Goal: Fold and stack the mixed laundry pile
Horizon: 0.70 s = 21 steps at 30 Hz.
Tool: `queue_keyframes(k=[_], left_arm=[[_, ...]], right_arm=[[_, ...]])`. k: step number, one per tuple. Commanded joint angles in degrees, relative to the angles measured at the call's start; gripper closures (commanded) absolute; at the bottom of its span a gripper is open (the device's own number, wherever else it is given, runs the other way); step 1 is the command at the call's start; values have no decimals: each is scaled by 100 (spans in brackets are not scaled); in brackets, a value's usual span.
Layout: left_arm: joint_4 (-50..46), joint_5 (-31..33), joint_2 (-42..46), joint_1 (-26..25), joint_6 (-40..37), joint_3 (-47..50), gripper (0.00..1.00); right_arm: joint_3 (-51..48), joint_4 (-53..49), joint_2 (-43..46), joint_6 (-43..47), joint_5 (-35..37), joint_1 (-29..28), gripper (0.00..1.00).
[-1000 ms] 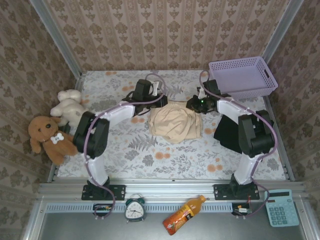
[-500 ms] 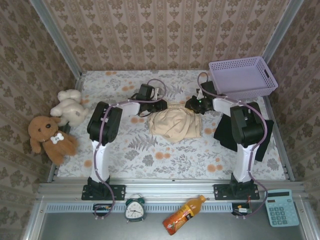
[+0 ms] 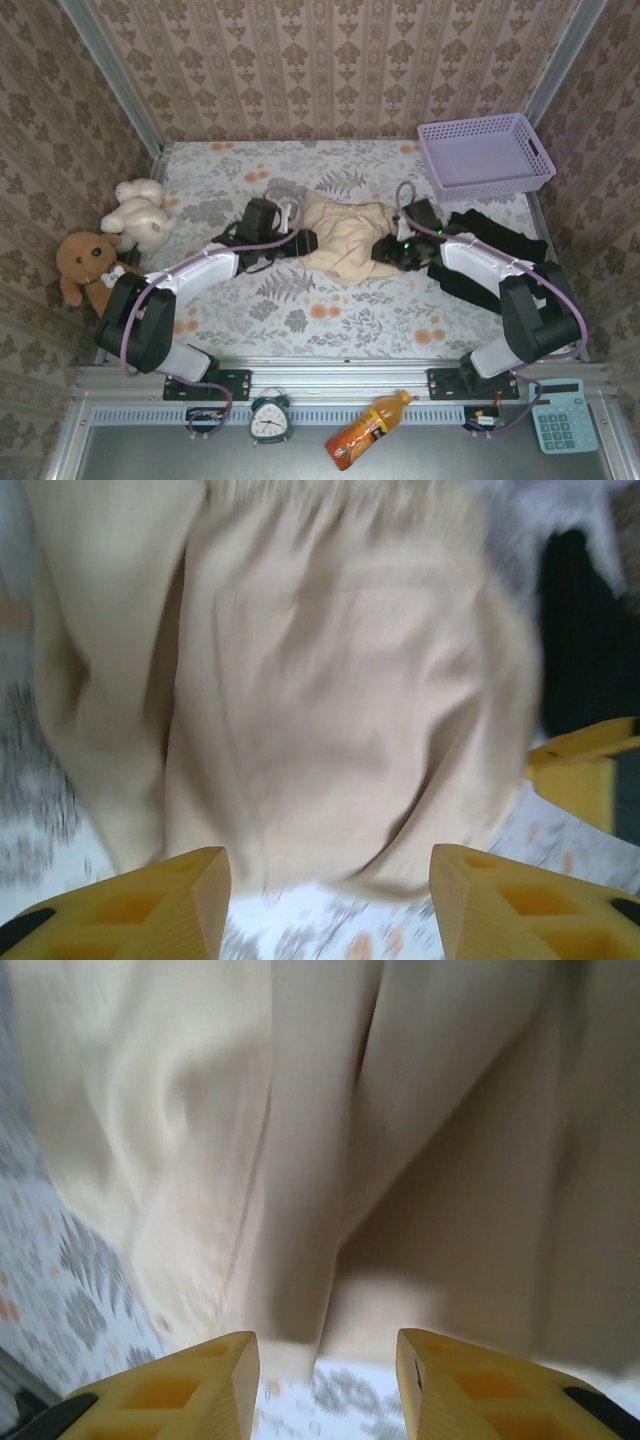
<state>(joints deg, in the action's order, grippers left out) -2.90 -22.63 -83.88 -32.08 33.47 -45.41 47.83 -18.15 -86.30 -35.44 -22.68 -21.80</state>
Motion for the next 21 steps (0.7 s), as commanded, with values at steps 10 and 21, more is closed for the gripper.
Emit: queue_keyframes(k=[10, 21], left_arm=[[1037, 900, -956, -170, 164, 268, 43], [920, 891, -1449, 83, 292, 93, 100]], right_arm=[[44, 516, -388, -420, 639, -651, 59], [19, 115, -43, -248, 778, -536, 98]])
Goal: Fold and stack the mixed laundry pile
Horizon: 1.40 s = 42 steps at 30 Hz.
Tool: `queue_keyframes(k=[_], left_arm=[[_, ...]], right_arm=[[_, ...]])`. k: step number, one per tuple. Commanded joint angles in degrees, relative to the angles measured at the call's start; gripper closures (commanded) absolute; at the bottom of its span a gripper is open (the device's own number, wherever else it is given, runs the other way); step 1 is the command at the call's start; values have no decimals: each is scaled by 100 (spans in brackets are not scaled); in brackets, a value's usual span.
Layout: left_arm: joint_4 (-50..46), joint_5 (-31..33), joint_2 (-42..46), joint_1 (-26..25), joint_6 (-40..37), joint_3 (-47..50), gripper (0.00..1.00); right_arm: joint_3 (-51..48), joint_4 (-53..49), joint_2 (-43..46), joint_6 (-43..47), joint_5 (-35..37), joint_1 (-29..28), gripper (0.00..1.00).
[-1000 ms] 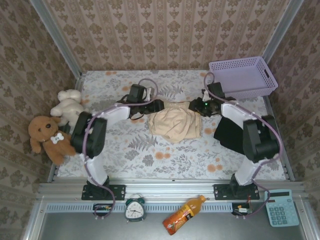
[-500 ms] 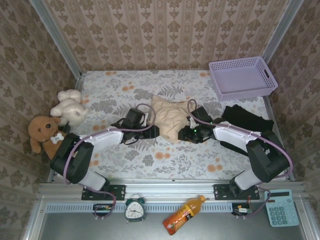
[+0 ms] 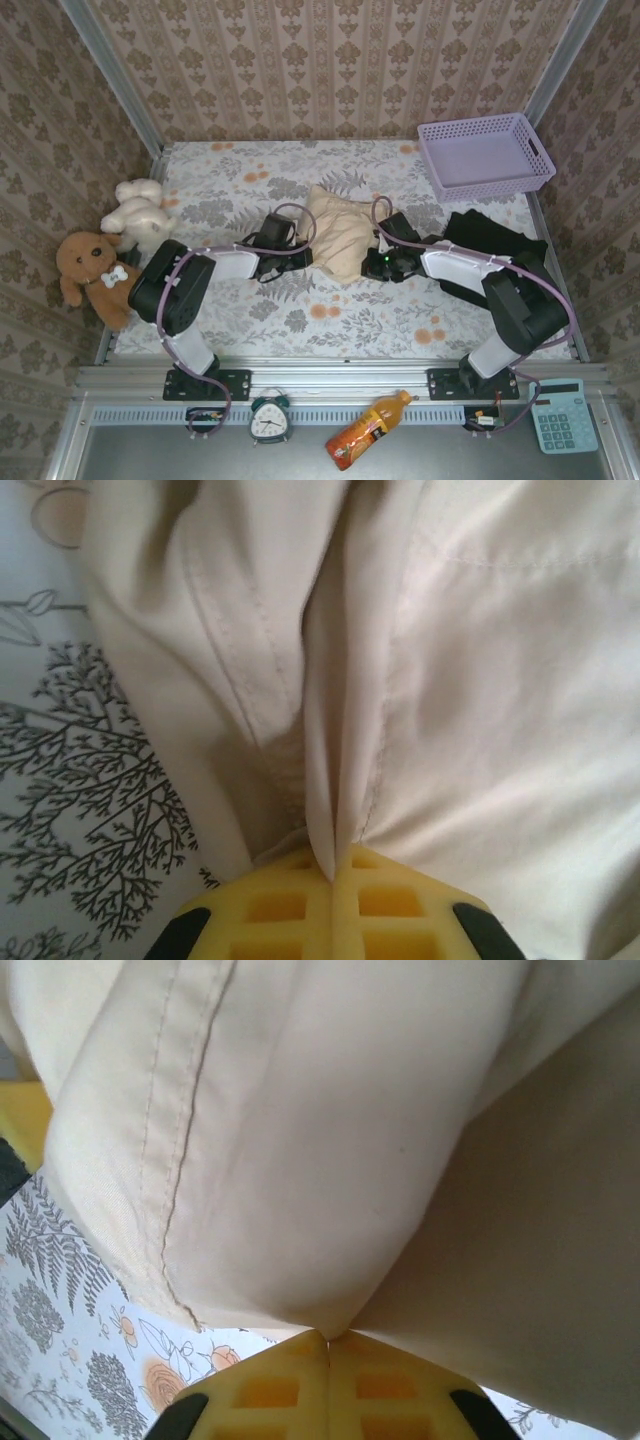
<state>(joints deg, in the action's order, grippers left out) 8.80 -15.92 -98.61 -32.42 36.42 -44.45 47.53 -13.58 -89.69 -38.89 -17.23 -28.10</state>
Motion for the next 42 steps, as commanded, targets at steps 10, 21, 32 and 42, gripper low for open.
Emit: queue_keyframes(k=[10, 21, 32, 42], left_arm=[[-980, 265, 627, 360, -240, -172, 100], [-812, 140, 597, -8, 61, -243, 100], [-848, 212, 613, -17, 117, -251, 100], [-783, 225, 626, -18, 178, -182, 100]], right_arm=[[-93, -921, 938, 645, 352, 1061, 100], [-300, 114, 661, 484, -393, 464, 72], [-366, 567, 515, 602, 100, 274, 58], [-334, 1335, 140, 340, 55, 278, 76]])
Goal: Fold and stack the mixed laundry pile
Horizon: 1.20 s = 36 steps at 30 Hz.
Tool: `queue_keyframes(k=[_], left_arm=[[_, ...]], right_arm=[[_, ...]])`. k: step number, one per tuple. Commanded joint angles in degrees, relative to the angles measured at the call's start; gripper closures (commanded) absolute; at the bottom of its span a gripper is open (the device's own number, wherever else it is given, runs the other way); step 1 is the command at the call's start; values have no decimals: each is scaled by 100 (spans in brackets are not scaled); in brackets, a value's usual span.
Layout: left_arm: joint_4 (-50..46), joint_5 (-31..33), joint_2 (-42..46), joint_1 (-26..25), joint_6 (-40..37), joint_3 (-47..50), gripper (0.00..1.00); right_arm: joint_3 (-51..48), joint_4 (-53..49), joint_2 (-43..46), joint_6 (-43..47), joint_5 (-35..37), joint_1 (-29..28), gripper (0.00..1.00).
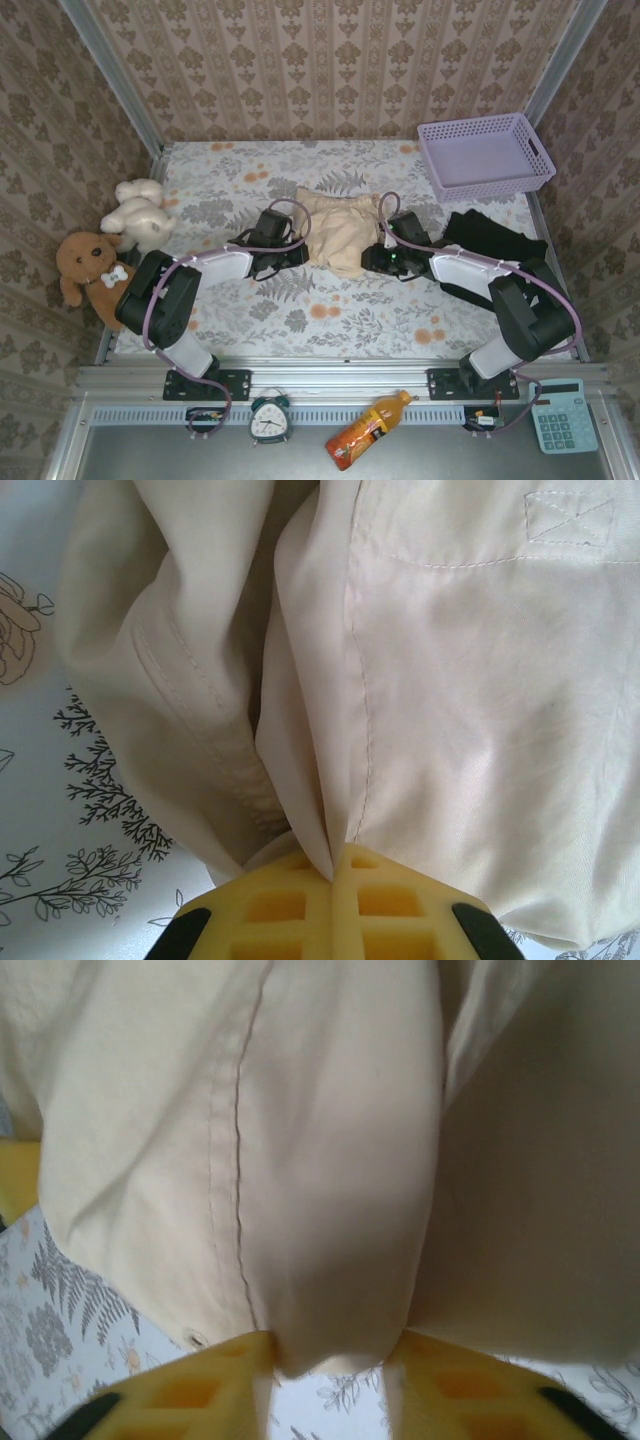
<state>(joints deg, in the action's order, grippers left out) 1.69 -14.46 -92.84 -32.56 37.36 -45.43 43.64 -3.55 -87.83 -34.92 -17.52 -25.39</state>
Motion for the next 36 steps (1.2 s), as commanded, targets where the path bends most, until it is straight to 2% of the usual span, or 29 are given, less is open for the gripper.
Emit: queue_keyframes(k=[1, 4, 10, 15, 18, 21, 23, 24, 25, 28, 30, 32, 36], left_arm=[[-73, 92, 55, 3, 89, -68, 100], [-14, 92, 54, 43, 121, -8, 100], [-114, -4, 211, 266, 113, 11, 100], [-614, -303, 765, 393, 145, -256, 100], [-738, -204, 902, 329, 87, -317, 100], [-550, -231, 648, 295, 165, -161, 100], [-310, -262, 451, 251, 291, 52, 100], [-195, -297, 370, 229, 373, 166, 100], [-126, -318, 325, 216, 430, 250, 100], [-83, -317, 343, 197, 485, 364, 100], [-175, -262, 430, 197, 433, 287, 100], [-334, -237, 458, 197, 318, 79, 100], [-449, -269, 458, 206, 220, -337, 100]], right_arm=[[88, 286, -44, -56, 126, 7, 81], [123, 22, 21, 32, 283, 38, 100], [-38, -737, 596, 326, 438, 545, 100], [51, -1271, 1266, 758, 474, 948, 100], [145, -1208, 1040, 829, 294, 948, 100], [99, -950, 502, 824, 247, 936, 100], [114, -875, 220, 800, -40, 925, 100], [135, -891, 148, 786, -147, 893, 98], [136, -916, 133, 804, -201, 842, 91], [241, -1370, 399, 819, -128, 715, 62], [164, -1457, 924, 832, -16, 527, 55], [169, -1590, 1279, 897, 72, 256, 56], [-6, -1201, 1202, 744, 169, -472, 69]])
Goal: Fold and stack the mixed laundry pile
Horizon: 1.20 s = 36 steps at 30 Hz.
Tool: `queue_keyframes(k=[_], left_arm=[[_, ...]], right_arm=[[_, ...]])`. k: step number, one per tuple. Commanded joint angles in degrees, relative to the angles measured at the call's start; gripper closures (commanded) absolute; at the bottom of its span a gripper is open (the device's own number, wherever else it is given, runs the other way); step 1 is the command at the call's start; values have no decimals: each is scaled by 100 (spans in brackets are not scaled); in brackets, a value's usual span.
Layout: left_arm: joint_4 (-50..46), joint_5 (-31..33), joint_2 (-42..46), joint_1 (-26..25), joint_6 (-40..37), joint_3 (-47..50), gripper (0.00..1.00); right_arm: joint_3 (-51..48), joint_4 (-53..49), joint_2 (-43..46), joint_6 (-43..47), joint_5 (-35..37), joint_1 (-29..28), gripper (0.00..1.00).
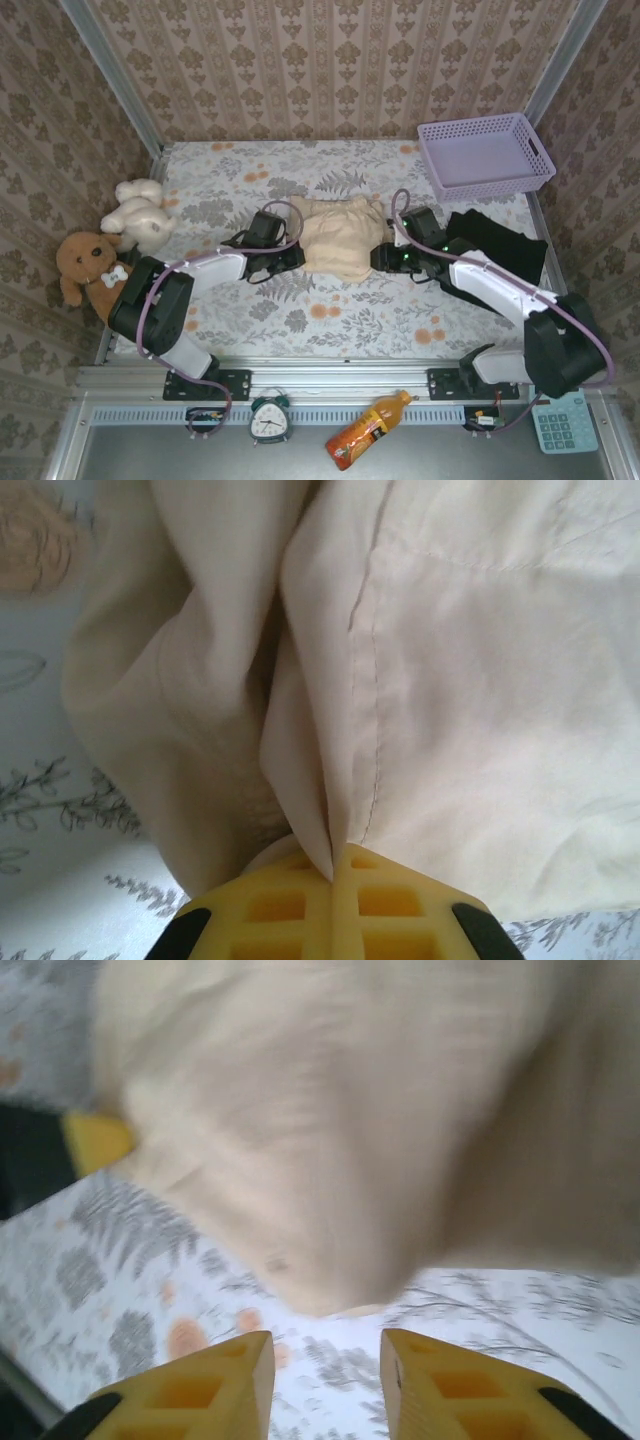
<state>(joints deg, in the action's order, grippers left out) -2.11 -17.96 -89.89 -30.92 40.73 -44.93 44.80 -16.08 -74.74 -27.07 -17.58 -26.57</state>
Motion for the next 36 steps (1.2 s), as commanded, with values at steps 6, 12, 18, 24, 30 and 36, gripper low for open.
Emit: queue_keyframes(k=[6, 12, 18, 24, 30, 36], left_arm=[[-75, 9, 220, 42, -32, -872, 100], [-132, 108, 391, 76, -29, -879, 100], [-228, 152, 658, 189, -27, -691, 100], [-384, 174, 929, 279, -94, -623, 100], [-252, 11, 858, 244, -7, -244, 100], [-456, -127, 1249, 139, 74, 390, 100]], right_arm=[[159, 800, -1236, -70, 740, -1294, 75], [986, 597, -2324, 327, 1819, -1721, 83], [1286, -34, -2495, 198, 4047, -1446, 87], [1249, 86, -2111, 398, 4583, -1025, 86], [836, 285, -1955, 262, 4002, -1065, 85], [290, 176, -1269, 0, 3163, -1092, 84]])
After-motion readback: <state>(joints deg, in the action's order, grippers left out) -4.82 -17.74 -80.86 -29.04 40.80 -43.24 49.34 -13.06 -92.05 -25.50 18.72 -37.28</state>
